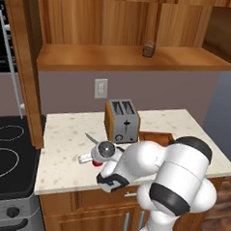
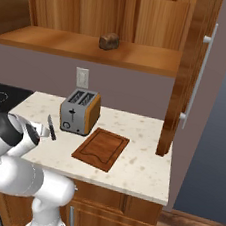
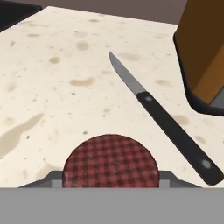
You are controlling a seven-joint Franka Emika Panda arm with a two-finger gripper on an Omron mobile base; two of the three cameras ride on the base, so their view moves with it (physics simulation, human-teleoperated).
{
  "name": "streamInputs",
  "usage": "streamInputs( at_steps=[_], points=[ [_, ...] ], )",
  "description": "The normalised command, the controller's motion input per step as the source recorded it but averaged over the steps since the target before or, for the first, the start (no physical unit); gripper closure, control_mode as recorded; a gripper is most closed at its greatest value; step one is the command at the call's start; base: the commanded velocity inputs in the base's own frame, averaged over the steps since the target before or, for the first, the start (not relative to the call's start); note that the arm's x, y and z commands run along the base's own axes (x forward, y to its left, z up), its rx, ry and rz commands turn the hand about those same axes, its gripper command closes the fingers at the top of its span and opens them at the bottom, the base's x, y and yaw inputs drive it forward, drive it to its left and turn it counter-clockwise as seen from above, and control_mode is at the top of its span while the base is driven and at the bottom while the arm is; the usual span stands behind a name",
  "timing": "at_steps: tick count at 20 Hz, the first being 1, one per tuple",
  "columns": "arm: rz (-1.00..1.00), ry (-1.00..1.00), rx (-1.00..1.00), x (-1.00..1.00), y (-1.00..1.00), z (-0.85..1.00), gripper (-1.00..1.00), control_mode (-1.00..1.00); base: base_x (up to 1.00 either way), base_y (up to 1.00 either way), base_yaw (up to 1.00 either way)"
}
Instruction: Pick the bread, place it on the cutting board, pick the jam, place it on the counter, and close the cabinet.
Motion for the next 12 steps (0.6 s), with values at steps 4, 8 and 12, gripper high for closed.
streamInputs(
  at_steps=[4, 8, 12],
  points=[
    [0.0, 0.0, 0.0, 0.05, 0.0, -0.19, 1.0, -1.0, 0.0, 0.0, 0.0],
    [0.0, 0.0, 0.0, 0.02, 0.0, -0.22, 1.0, -1.0, 0.0, 0.0, 0.0],
    [0.0, 0.0, 0.0, 0.0, 0.0, -0.21, 1.0, -1.0, 0.0, 0.0, 0.0]
  ],
)
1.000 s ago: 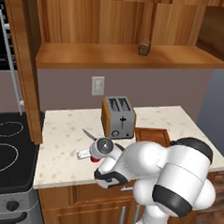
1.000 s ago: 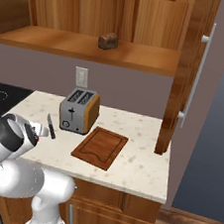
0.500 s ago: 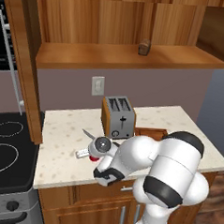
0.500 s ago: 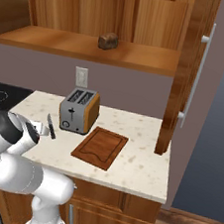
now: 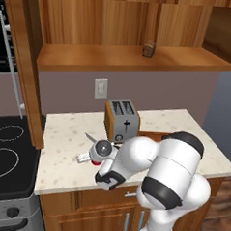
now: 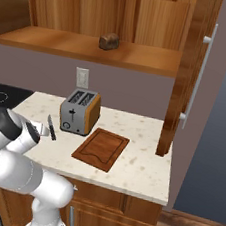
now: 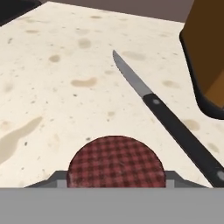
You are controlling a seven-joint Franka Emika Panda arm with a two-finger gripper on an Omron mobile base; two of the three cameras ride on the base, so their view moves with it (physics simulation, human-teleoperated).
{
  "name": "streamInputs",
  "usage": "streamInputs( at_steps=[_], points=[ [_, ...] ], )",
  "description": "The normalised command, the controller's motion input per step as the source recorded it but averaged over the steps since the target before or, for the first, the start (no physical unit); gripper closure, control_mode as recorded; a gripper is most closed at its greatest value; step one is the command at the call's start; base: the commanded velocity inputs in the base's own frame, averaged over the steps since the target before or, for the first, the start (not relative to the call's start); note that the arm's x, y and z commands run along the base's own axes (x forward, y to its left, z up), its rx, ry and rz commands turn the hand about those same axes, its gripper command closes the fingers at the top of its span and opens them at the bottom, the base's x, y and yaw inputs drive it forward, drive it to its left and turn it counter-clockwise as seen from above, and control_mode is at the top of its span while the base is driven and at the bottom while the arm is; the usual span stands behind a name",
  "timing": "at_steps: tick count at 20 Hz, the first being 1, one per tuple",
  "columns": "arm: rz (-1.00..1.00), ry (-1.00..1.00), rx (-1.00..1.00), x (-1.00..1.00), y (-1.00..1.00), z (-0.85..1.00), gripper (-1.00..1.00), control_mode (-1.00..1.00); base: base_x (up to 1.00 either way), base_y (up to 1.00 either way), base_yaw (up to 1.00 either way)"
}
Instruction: Pick the bread, place it on the cutting board, pick the jam, place it on the counter, and close the cabinet.
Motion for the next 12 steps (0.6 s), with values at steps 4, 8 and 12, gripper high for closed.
streamInputs(
  at_steps=[4, 8, 12],
  points=[
    [0.0, 0.0, 0.0, 0.0, 0.0, -0.21, 1.0, -1.0, 0.0, 0.0, 0.0],
    [0.01, 0.0, 0.0, 0.0, 0.0, -0.03, 1.0, -1.0, 0.0, 0.0, 0.0],
    [0.0, 0.0, 0.0, 0.0, 0.0, 0.0, 1.0, -1.0, 0.0, 0.0, 0.0]
  ],
)
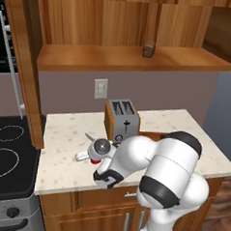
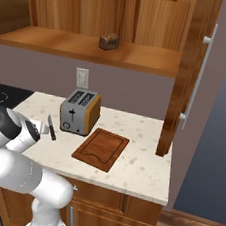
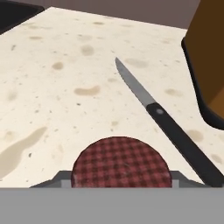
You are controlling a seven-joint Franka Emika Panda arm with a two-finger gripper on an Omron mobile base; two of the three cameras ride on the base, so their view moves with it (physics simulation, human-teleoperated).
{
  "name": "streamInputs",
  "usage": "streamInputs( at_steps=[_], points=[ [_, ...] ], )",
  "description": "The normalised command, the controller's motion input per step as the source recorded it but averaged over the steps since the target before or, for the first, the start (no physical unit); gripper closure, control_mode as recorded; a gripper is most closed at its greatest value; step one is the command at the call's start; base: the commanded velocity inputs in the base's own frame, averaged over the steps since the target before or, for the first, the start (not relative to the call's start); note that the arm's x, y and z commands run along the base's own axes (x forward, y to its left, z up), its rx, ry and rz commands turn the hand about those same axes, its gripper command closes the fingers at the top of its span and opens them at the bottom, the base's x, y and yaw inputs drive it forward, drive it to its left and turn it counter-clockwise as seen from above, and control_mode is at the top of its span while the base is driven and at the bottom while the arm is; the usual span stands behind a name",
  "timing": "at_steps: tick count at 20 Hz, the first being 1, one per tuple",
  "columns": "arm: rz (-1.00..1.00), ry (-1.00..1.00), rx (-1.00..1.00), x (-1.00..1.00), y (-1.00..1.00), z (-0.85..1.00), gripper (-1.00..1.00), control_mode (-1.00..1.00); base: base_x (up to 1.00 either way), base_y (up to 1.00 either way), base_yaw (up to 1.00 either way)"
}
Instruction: Pick the bread, place it on the cutting board, pick the jam, place it on the counter, and close the cabinet.
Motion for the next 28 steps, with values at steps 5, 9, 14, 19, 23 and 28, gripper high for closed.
streamInputs(
  at_steps=[5, 9, 14, 19, 23, 28],
  points=[
    [0.0, 0.0, 0.0, 0.0, 0.0, 0.0, -1.0, -1.0, 0.0, 0.0, 0.0],
    [0.0, 0.0, 0.0, 0.0, 0.0, 0.0, -1.0, -1.0, 0.0, 0.0, 0.0],
    [0.0, 0.0, 0.0, 0.0, 0.0, 0.0, -1.0, -1.0, 0.0, 0.0, 0.0],
    [0.0, 0.0, 0.0, 0.0, 0.0, 0.0, -1.0, -1.0, 0.0, 0.0, 0.0],
    [0.0, 0.0, 0.0, 0.0, -0.06, 0.0, -1.0, -1.0, 0.0, 0.0, 0.0],
    [0.0, 0.0, 0.0, -0.02, -0.16, 0.0, -1.0, -1.0, 0.0, 0.0, 0.0]
  ],
)
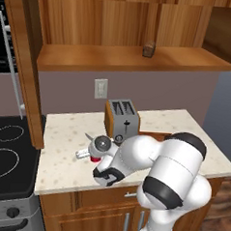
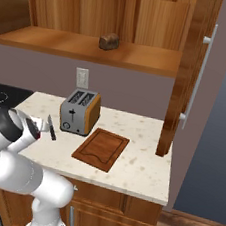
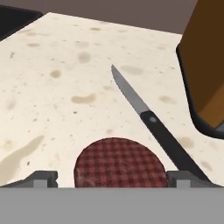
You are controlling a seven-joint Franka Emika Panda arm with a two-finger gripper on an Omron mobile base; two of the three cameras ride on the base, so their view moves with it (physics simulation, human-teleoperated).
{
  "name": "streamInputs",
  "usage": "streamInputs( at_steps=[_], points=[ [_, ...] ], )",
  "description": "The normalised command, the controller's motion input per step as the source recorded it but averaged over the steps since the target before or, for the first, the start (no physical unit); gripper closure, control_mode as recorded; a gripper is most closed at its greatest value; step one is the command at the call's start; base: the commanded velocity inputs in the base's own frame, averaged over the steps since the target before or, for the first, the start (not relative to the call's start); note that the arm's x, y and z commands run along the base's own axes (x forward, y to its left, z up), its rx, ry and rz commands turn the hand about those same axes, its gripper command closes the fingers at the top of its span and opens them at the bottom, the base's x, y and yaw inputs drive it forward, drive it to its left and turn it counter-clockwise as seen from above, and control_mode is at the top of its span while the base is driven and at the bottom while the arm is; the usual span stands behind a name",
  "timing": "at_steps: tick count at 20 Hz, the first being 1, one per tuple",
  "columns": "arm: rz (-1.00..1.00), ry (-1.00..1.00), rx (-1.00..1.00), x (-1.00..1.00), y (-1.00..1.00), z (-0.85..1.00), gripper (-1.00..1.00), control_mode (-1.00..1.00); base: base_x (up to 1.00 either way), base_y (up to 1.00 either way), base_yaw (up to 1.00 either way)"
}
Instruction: Pick the bread, place it on the cutting board, pick the jam, place it on the counter, and close the cabinet.
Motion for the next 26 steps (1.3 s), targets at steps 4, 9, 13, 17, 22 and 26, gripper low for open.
streamInputs(
  at_steps=[4, 9, 13, 17, 22, 26],
  points=[
    [0.0, 0.0, 0.0, -0.09, -0.26, 0.0, -1.0, -1.0, 0.0, 0.0, 0.0],
    [0.0, 0.0, 0.0, -0.12, -0.28, 0.0, -1.0, -1.0, 0.0, 0.0, 0.0],
    [0.01, -0.01, 0.0, -0.11, -0.24, 0.0, -1.0, -1.0, 0.0, 0.0, 0.0],
    [0.0, -0.02, 0.0, -0.02, -0.08, 0.0, -1.0, -1.0, 0.0, 0.0, 0.0],
    [0.0, -0.07, 0.0, 0.0, 0.0, 0.06, -1.0, -1.0, 0.0, 0.0, 0.0],
    [0.01, -0.09, 0.0, -0.01, 0.0, 0.17, -1.0, -1.0, 0.0, 0.0, 0.0]
  ],
)
